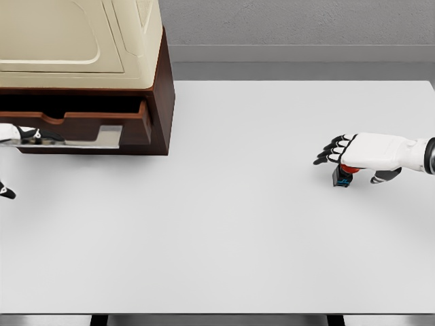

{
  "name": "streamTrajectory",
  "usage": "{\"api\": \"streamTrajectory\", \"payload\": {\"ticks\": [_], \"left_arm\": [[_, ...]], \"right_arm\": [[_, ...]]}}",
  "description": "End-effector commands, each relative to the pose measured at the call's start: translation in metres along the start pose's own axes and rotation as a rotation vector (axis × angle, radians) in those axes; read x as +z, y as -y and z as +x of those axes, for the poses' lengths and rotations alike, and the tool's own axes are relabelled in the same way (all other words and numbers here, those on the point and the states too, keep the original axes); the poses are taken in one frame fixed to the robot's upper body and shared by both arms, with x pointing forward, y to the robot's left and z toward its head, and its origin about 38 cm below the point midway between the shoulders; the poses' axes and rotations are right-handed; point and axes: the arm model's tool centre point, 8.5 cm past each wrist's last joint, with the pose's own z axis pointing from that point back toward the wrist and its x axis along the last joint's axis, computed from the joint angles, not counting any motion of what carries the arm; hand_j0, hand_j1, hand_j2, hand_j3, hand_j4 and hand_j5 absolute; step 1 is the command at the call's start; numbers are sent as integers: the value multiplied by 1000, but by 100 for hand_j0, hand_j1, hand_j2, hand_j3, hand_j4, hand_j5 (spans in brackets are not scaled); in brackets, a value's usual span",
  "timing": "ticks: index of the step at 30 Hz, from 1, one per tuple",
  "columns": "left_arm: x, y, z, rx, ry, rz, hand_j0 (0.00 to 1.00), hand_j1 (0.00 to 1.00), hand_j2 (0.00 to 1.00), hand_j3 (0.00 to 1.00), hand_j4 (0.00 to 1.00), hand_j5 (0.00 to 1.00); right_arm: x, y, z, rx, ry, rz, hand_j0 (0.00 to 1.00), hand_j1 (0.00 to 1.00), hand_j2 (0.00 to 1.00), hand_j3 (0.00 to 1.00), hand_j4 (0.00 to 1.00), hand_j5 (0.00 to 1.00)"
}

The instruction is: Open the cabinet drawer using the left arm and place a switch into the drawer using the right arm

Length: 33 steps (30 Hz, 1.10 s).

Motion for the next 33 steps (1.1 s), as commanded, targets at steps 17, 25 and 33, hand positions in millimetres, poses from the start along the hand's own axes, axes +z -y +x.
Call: {"api": "streamTrajectory", "payload": {"ticks": [17, 25, 33], "left_arm": [[20, 9, 5, -11, 91, -31, 100, 100, 100, 100, 100, 100], [26, 18, 4, -29, 112, -61, 100, 100, 100, 100, 100, 100], [43, 23, 5, -51, 144, -75, 100, 100, 100, 100, 100, 100]], "right_arm": [[0, 0, 0, -5, 0, -2, 100, 100, 100, 100, 100, 100], [0, 0, 0, -5, 0, -2, 100, 100, 100, 100, 100, 100], [0, 0, 0, -4, 1, -3, 100, 100, 100, 100, 100, 100]]}}
